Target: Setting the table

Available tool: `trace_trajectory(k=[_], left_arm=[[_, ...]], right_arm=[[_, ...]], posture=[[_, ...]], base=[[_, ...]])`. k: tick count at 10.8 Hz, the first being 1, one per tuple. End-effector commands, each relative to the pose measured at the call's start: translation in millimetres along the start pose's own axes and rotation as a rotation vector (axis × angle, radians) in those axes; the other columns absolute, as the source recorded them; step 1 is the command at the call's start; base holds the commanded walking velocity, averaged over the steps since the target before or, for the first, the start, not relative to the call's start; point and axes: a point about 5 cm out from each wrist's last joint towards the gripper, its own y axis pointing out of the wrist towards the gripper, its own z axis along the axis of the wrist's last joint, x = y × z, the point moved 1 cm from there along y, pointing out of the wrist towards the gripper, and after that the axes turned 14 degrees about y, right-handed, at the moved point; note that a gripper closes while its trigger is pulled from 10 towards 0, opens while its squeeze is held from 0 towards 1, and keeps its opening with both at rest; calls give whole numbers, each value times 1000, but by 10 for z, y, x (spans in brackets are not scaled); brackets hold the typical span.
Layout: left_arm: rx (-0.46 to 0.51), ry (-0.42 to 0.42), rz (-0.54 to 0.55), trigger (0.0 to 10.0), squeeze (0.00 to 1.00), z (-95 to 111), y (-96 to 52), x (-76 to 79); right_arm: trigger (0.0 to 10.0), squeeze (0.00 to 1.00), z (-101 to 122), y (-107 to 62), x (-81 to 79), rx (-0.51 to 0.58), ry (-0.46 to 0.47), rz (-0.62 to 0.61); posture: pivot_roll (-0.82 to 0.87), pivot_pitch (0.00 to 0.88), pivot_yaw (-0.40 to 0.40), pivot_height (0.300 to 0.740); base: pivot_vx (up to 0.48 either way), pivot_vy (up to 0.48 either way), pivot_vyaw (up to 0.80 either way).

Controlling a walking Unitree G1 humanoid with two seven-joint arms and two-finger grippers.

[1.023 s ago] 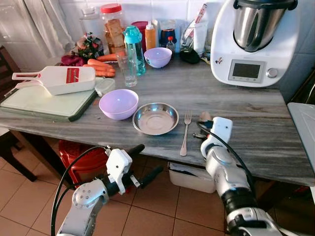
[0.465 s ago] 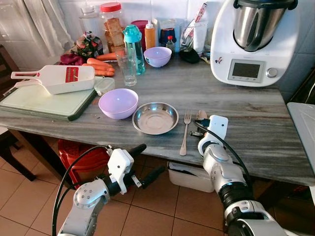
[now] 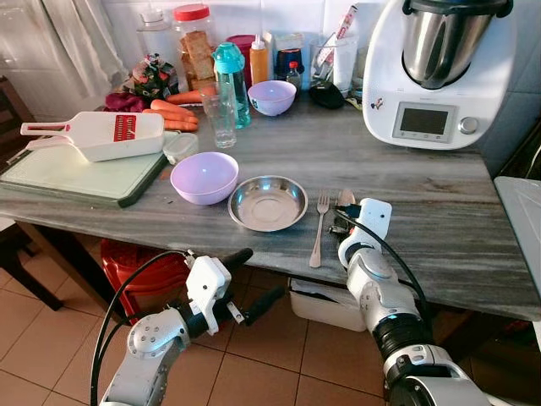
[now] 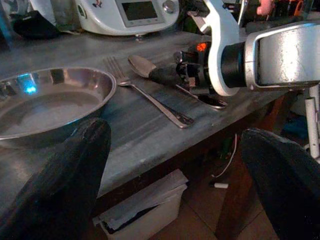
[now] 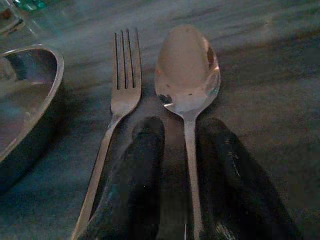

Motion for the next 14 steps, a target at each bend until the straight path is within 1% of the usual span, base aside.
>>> trace_trajectory(k=[1,2,4,6,8,9,10,11,12,13,14], left_arm=[[-5,13,-6,10000,0,14,-17,-17],[-3,17,-4,10000,0,17,-10,-23],[6,14,-4,10000,0,34,6,-17],[10,10,-7,10000,0,43,17,-6],[12,12,-8,10000,0,42,34,-6],[17,21,4,10000,0,39,70,-33],[23,20,24,10000,0,45,92,-60],[22,24,49,10000,0,46,102,-77],[32,24,60,10000,0,60,129,-85],[40,23,69,10000,0,66,150,-92],[39,38,89,10000,0,73,173,-112]], right_arm=[[10000,1000,16,8,3,5,-6,-7],[10000,1000,50,-2,27,23,-20,-6],[10000,1000,88,-58,64,54,-18,-7],[10000,1000,163,-123,62,95,-16,4],[10000,1000,236,-195,22,137,-16,30],[10000,1000,334,-313,-22,208,-76,84],[10000,1000,384,-408,-4,257,-100,103],[10000,1000,434,-511,128,307,-144,90],[10000,1000,506,-655,401,340,-182,42],[10000,1000,517,-743,566,332,-179,13],[10000,1000,476,-818,718,313,-194,-34]], posture=[[56,0,62,740],[56,0,63,740],[53,0,66,740],[48,0,72,740],[47,0,70,740],[48,0,66,740],[51,0,64,740],[50,0,61,740],[41,0,62,740],[28,0,62,740],[19,0,64,740]], base=[[0,0,0],[0,0,0],[0,0,0],[0,0,0],[0,0,0],[0,0,0],[0,0,0],[0,0,0],[0,0,0],[0,0,0],[0,0,0]])
